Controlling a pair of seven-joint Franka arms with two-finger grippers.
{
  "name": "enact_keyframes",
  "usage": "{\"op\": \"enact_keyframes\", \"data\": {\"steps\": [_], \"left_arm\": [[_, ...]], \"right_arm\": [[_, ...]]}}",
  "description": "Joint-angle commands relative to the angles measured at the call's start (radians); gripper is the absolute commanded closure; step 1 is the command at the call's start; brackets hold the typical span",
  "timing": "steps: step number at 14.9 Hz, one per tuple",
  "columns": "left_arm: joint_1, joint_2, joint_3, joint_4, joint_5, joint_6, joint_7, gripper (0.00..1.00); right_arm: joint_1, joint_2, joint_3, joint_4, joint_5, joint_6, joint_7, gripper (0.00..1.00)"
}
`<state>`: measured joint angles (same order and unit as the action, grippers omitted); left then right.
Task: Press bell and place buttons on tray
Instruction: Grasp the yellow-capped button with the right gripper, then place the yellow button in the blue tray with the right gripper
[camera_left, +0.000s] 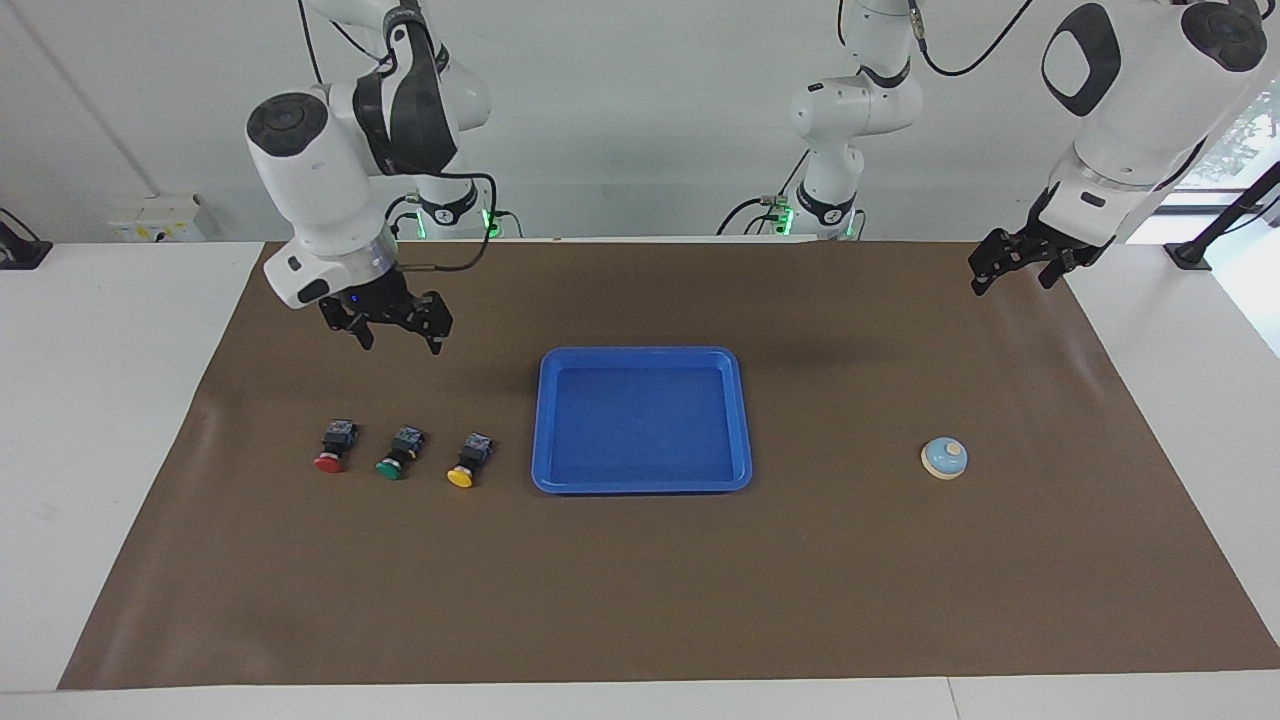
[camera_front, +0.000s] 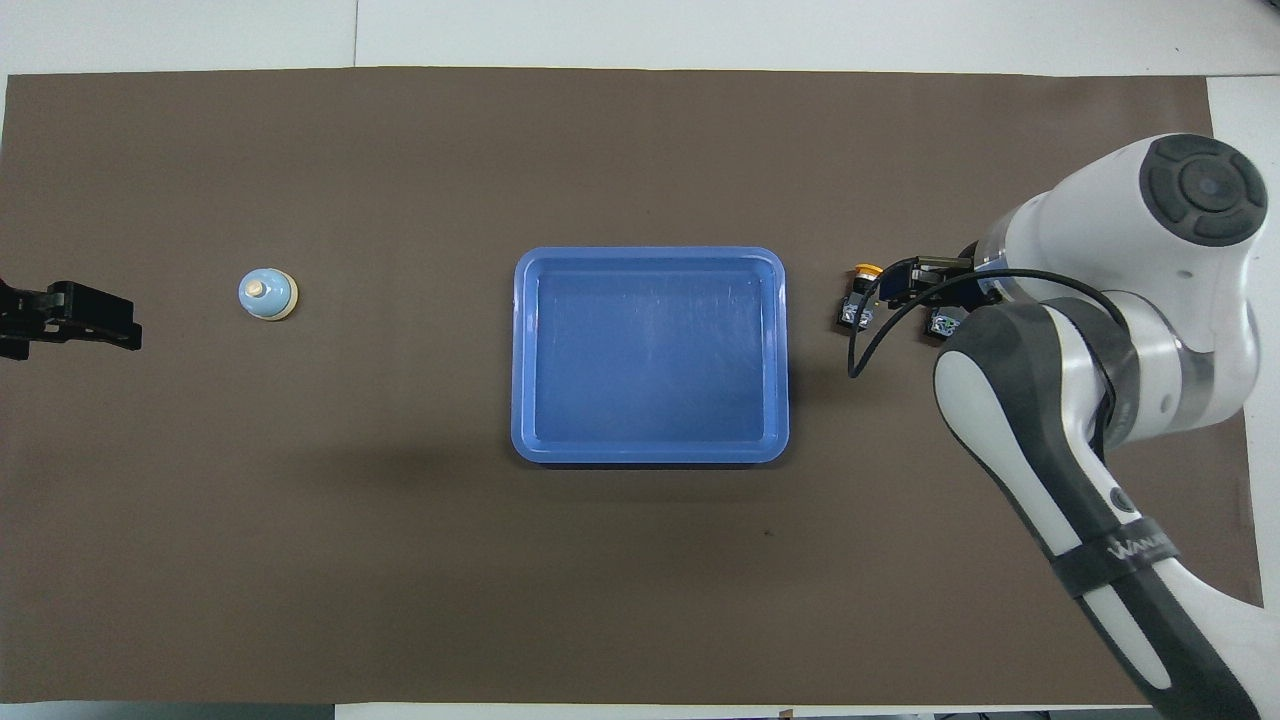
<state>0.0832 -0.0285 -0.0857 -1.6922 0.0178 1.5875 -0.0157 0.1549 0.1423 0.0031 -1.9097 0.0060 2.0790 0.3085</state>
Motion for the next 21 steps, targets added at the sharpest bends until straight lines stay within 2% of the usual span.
{"op": "enact_keyframes", "data": {"steps": [1, 9, 15, 20, 21], "left_arm": [[-0.010, -0.017, 0.006, -0.014, -0.010, -0.024, 0.014, 0.00], [-0.010, -0.017, 0.004, -0.011, -0.052, -0.040, 0.034, 0.00], [-0.010, -0.022, 0.004, -0.012, -0.052, -0.052, 0.098, 0.00], [-0.011, -0.022, 0.004, -0.014, -0.052, -0.046, 0.108, 0.00], [-0.011, -0.025, 0.004, -0.015, -0.050, -0.041, 0.100, 0.00]], "right_arm": [[0.005, 0.014, -0.002, -0.075, -0.015, 0.128, 0.024, 0.00], [0.048, 0.190, -0.002, -0.055, -0.020, 0.312, 0.112, 0.00], [0.040, 0.230, -0.003, -0.055, -0.021, 0.354, 0.109, 0.00], [0.035, 0.238, -0.005, -0.052, -0.020, 0.366, 0.115, 0.13], [0.034, 0.238, -0.005, -0.051, -0.020, 0.368, 0.129, 0.20]]}}
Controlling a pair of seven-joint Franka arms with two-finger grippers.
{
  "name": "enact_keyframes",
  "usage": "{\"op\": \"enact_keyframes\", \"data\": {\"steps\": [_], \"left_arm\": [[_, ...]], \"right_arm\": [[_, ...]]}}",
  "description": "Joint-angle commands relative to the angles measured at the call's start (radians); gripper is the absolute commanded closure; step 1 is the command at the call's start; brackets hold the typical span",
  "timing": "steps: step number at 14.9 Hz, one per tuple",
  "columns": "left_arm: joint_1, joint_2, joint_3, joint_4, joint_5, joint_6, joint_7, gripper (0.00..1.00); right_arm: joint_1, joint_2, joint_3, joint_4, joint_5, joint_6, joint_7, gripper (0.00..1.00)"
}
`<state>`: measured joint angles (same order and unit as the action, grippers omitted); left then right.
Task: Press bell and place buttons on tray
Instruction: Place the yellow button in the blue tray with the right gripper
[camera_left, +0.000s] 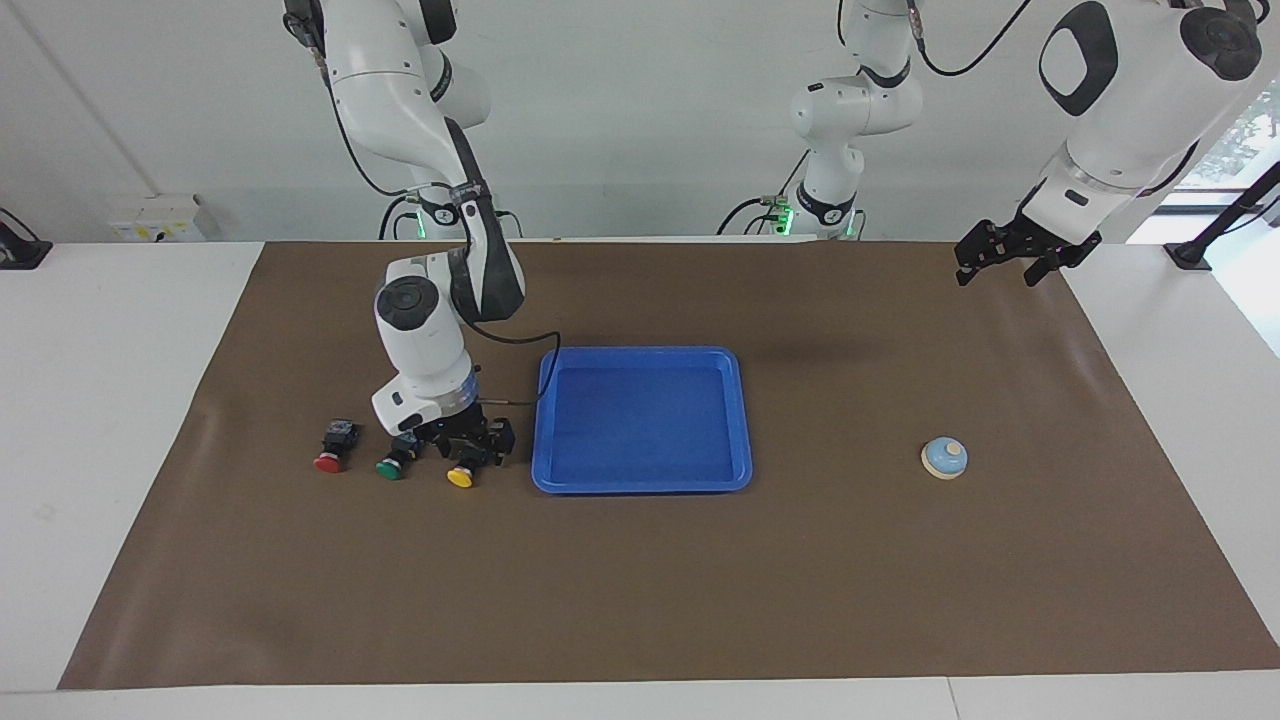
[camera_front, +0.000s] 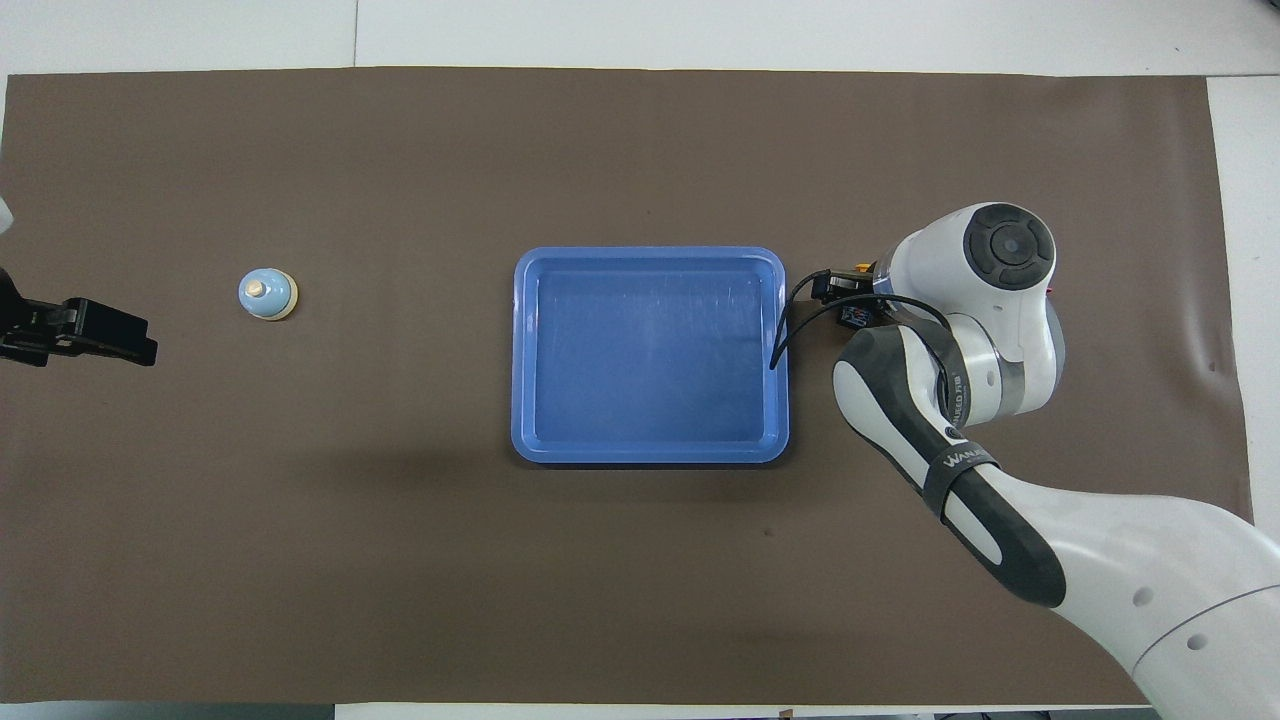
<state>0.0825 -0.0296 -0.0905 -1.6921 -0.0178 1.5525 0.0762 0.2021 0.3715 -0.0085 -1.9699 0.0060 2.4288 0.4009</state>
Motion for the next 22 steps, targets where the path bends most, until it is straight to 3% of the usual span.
{"op": "enact_keyframes", "data": {"steps": [1, 4, 7, 8, 11, 16, 22], "left_arm": [[-0.010, -0.024, 0.009, -0.015, -0.014, -0.003, 0.008, 0.00], [0.005, -0.024, 0.015, -0.015, -0.013, -0.003, 0.008, 0.00], [0.005, -0.024, 0.017, -0.015, -0.013, -0.003, 0.008, 0.00], [0.002, -0.024, 0.015, -0.015, -0.013, -0.003, 0.008, 0.00], [0.002, -0.026, 0.015, -0.015, -0.013, -0.003, 0.008, 0.00], [0.005, -0.026, 0.015, -0.015, -0.013, -0.005, 0.008, 0.00], [0.005, -0.026, 0.015, -0.015, -0.013, -0.005, 0.008, 0.00]], "right_arm": [[-0.015, 0.010, 0.007, 0.010, -0.020, 0.024, 0.056, 0.25], [-0.009, 0.012, 0.007, 0.006, -0.020, 0.032, 0.091, 0.48], [-0.010, 0.012, 0.008, 0.006, -0.018, 0.032, 0.092, 0.91], [-0.010, 0.012, 0.008, 0.006, -0.020, 0.030, 0.088, 1.00], [-0.004, 0.007, 0.008, 0.026, -0.018, 0.003, 0.084, 1.00], [0.051, 0.007, 0.012, 0.284, 0.000, -0.324, 0.095, 1.00], [0.236, 0.004, 0.013, 0.246, 0.014, -0.286, 0.222, 1.00]]}}
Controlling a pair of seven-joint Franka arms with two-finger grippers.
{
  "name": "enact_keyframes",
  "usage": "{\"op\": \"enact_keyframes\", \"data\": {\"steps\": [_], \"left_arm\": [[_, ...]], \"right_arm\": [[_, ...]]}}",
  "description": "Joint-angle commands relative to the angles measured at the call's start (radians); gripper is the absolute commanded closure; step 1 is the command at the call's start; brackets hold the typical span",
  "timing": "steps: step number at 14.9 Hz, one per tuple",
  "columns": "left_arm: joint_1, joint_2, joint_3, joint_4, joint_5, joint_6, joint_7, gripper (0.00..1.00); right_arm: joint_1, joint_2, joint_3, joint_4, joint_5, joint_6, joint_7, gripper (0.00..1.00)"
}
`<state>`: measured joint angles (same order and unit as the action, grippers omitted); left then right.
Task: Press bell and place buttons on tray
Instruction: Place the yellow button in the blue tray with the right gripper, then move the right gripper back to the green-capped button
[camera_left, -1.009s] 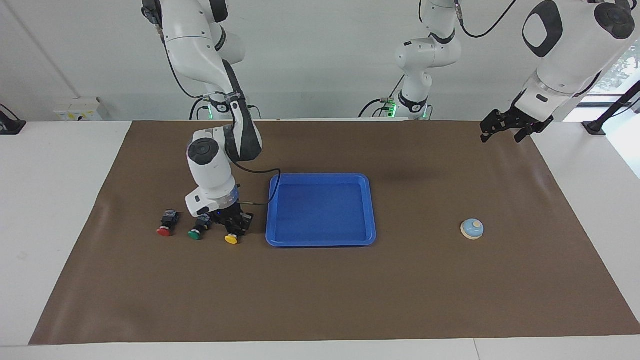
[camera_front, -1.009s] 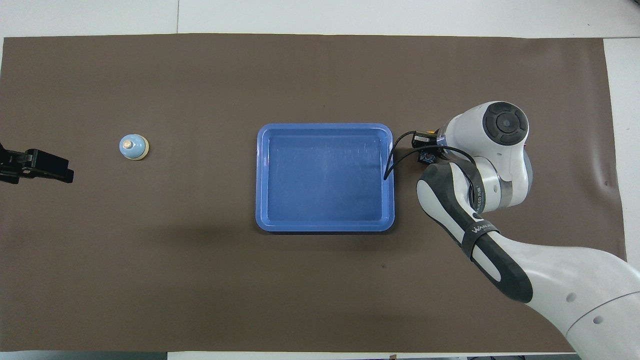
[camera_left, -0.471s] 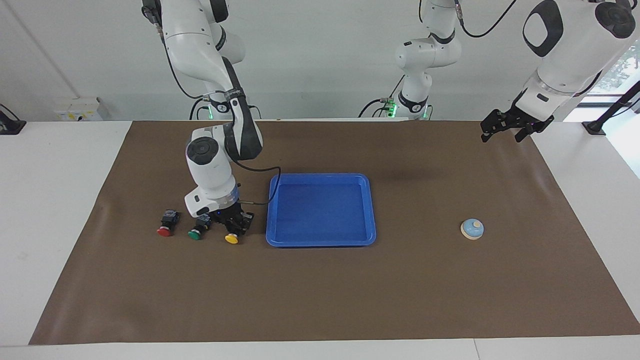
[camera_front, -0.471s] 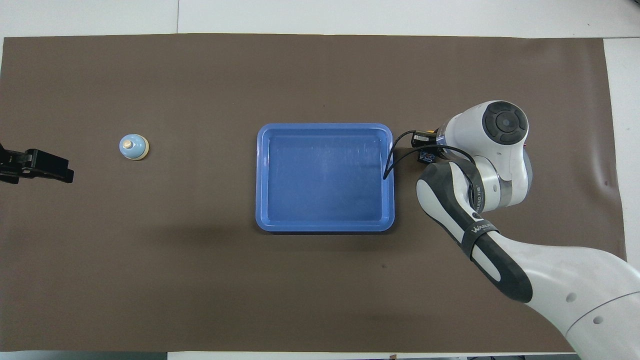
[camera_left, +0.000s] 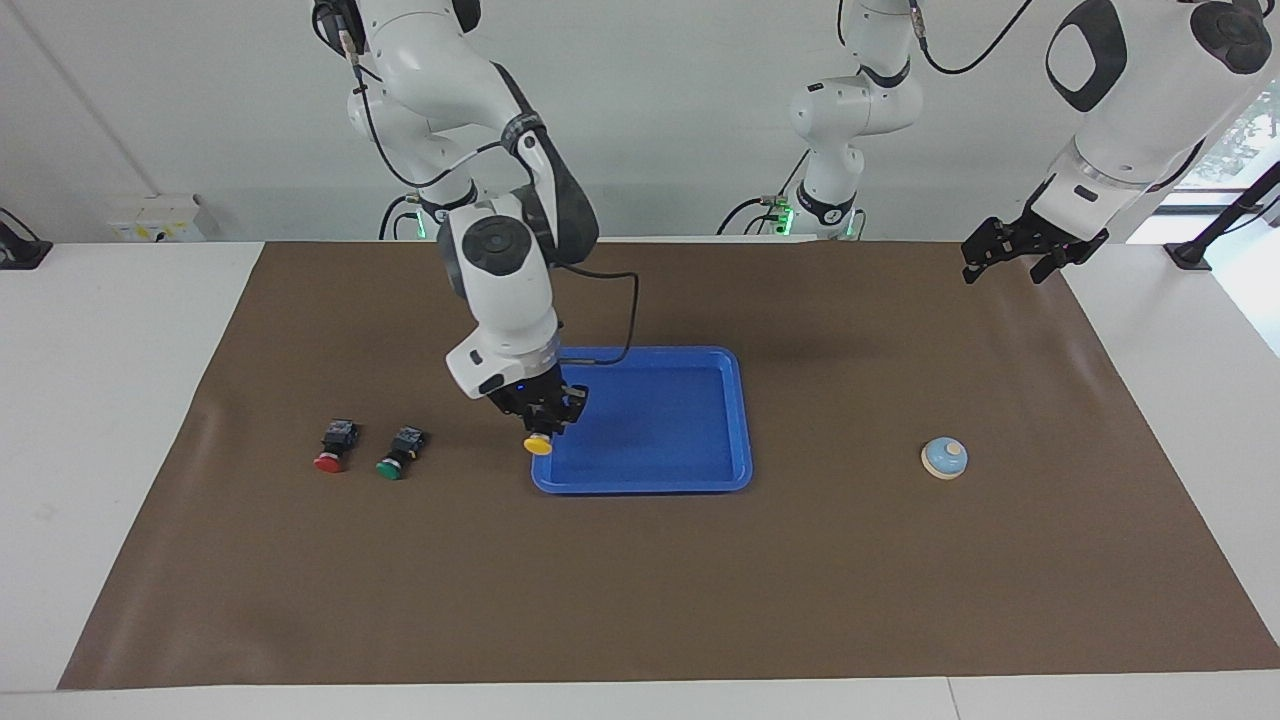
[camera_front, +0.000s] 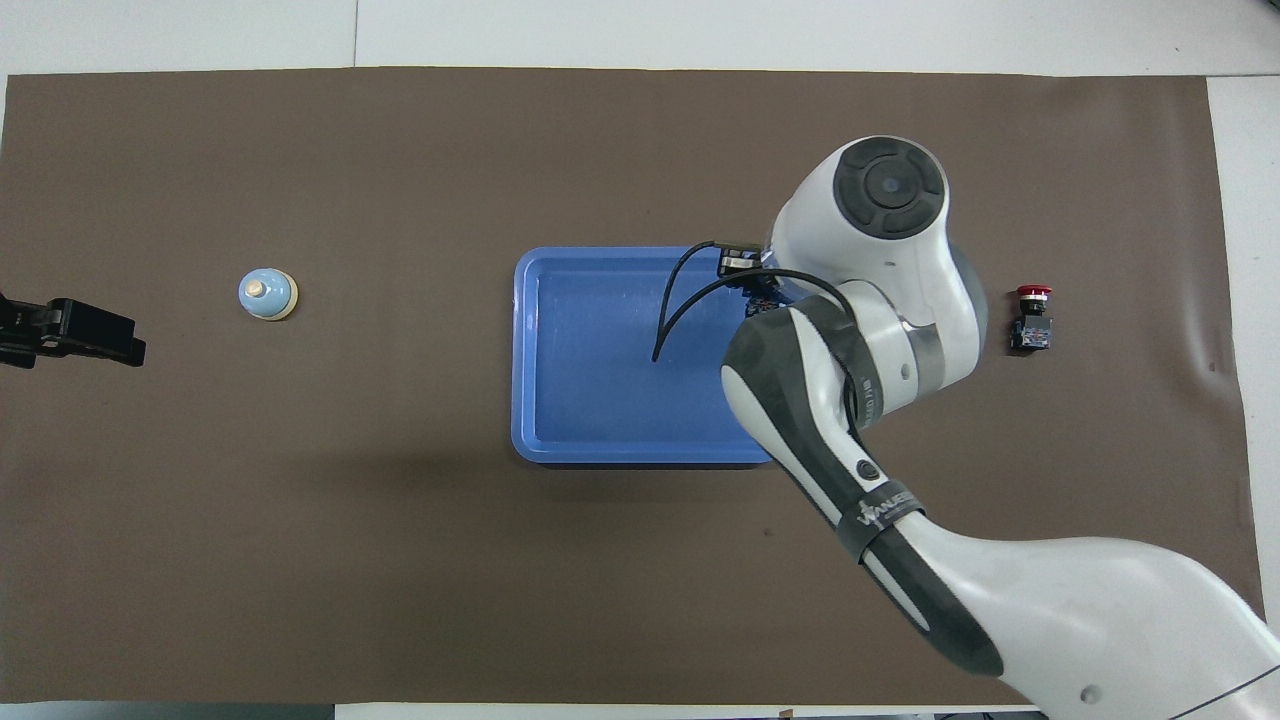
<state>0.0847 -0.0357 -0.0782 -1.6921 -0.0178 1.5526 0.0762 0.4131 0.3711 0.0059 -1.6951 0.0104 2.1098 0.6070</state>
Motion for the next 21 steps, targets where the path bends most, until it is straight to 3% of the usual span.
{"op": "enact_keyframes", "data": {"steps": [1, 5, 9, 11, 12, 14, 16, 21], "left_arm": [[0.003, -0.019, 0.003, -0.015, -0.013, -0.005, 0.008, 0.00], [0.003, -0.019, 0.003, -0.015, -0.013, -0.003, 0.008, 0.00], [0.003, -0.019, 0.003, -0.015, -0.013, -0.003, 0.008, 0.00], [0.003, -0.019, 0.003, -0.015, -0.013, -0.003, 0.008, 0.00], [0.003, -0.019, 0.003, -0.015, -0.013, -0.003, 0.008, 0.00], [0.003, -0.019, 0.003, -0.015, -0.013, -0.003, 0.008, 0.00], [0.003, -0.019, 0.003, -0.015, -0.013, -0.005, 0.007, 0.00], [0.003, -0.019, 0.003, -0.015, -0.013, -0.003, 0.008, 0.00]], "right_arm": [[0.032, 0.005, -0.001, -0.062, 0.010, 0.067, 0.023, 1.00], [0.046, 0.009, -0.001, -0.178, 0.010, 0.212, 0.025, 1.00], [0.059, 0.011, -0.001, -0.209, 0.010, 0.243, 0.027, 1.00], [0.061, 0.006, -0.001, -0.227, 0.010, 0.253, 0.033, 0.82], [0.061, 0.006, -0.001, -0.230, 0.010, 0.257, 0.033, 0.54], [0.062, 0.005, -0.001, -0.227, 0.010, 0.250, 0.059, 0.14], [0.073, -0.004, -0.001, -0.218, 0.010, 0.225, 0.097, 0.02], [-0.006, -0.087, -0.009, -0.129, 0.010, 0.015, 0.090, 0.00]]}}
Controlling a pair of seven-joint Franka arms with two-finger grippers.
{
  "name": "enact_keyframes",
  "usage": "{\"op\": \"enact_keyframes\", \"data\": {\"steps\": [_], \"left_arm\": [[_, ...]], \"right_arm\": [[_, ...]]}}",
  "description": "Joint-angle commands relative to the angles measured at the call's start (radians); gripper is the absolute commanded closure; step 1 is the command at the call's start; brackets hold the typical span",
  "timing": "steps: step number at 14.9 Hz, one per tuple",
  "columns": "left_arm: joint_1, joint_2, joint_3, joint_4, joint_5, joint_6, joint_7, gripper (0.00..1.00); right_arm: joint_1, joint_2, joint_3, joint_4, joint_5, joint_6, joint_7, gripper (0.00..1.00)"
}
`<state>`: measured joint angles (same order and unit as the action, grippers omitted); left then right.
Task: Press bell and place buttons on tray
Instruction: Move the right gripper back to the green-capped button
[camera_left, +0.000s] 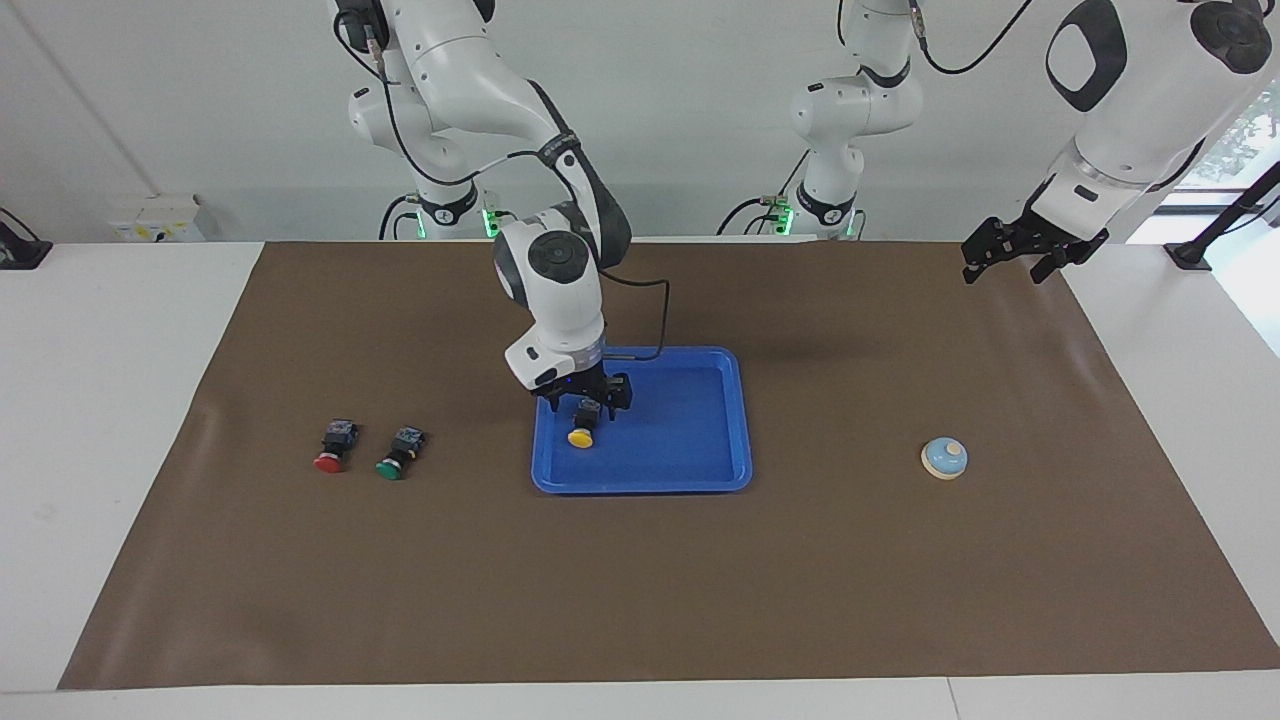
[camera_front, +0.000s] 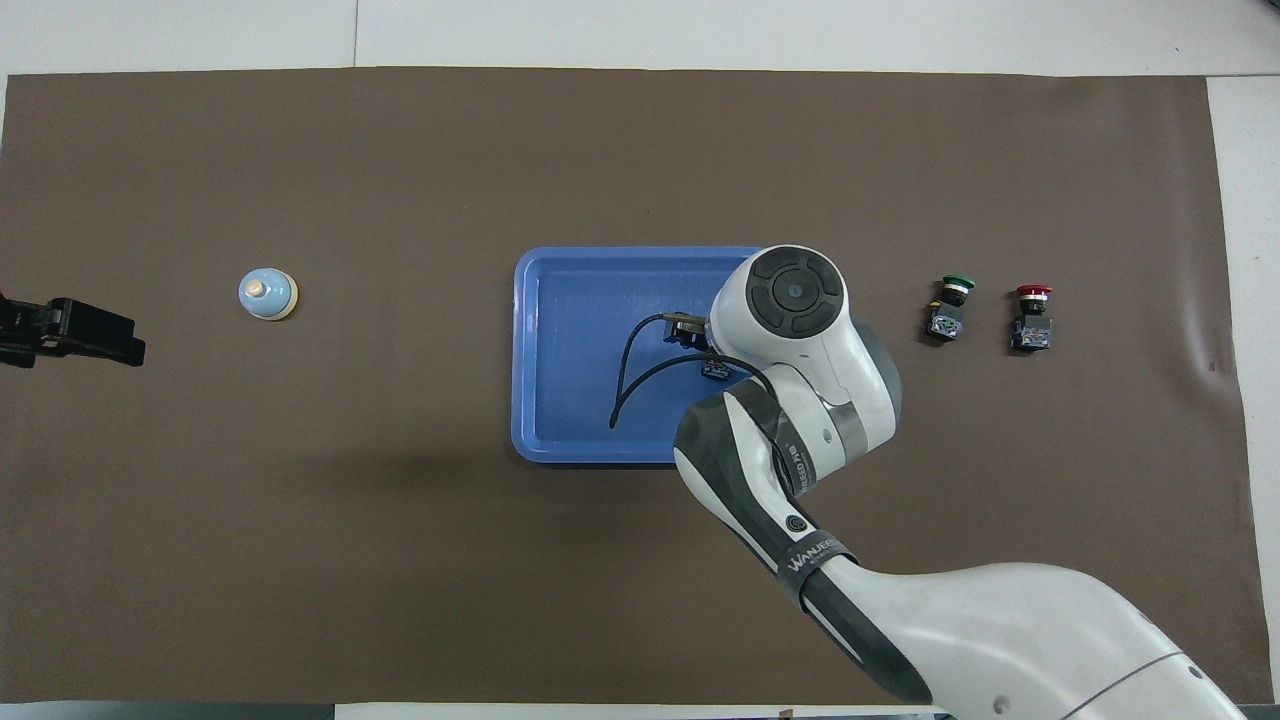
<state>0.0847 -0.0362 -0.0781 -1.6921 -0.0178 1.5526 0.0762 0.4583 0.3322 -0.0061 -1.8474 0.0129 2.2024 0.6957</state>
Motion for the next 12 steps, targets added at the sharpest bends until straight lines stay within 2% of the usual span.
{"op": "enact_keyframes", "data": {"steps": [1, 5, 7, 9, 12], "left_arm": [[0.003, -0.019, 0.003, -0.015, -0.013, -0.005, 0.008, 0.00], [0.003, -0.019, 0.003, -0.015, -0.013, -0.003, 0.008, 0.00], [0.003, -0.019, 0.003, -0.015, -0.013, -0.005, 0.008, 0.00], [0.003, -0.019, 0.003, -0.015, -0.013, -0.003, 0.008, 0.00], [0.003, -0.019, 0.003, -0.015, -0.013, -0.003, 0.007, 0.00]], "right_arm": [[-0.091, -0.067, 0.002, 0.042, 0.004, -0.120, -0.010, 0.00], [-0.237, -0.098, -0.002, 0.047, -0.013, -0.193, -0.161, 0.00], [-0.312, -0.099, -0.002, 0.025, -0.013, -0.179, -0.278, 0.00], [-0.375, -0.114, -0.002, -0.034, -0.013, -0.127, -0.323, 0.02], [-0.414, -0.118, -0.002, -0.137, -0.016, 0.017, -0.334, 0.03]]}}
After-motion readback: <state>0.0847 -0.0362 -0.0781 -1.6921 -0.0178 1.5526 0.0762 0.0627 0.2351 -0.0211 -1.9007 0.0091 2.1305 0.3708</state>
